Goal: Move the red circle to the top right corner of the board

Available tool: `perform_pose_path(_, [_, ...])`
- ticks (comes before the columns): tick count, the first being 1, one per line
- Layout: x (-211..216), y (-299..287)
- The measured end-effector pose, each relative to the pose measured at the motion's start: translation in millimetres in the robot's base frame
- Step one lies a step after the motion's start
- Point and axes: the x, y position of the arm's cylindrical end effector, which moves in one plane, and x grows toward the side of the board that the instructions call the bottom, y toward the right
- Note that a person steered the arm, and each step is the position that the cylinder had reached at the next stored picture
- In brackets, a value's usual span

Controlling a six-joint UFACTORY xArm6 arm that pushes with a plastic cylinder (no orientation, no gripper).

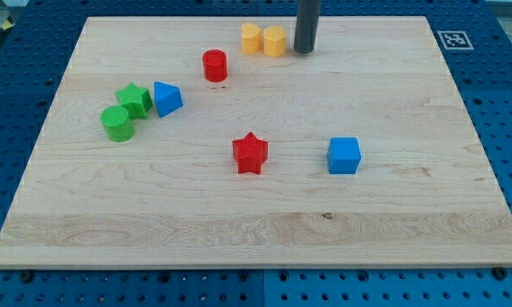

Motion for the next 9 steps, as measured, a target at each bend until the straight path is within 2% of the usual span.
perform_pose_path(1, [-4, -33])
perform_pose_path(2, [-14, -38])
perform_pose_path(5, [-15, 21])
perform_pose_path(6, [8, 80])
perform_pose_path(7, [58, 124])
perform_pose_path(9, [66, 122])
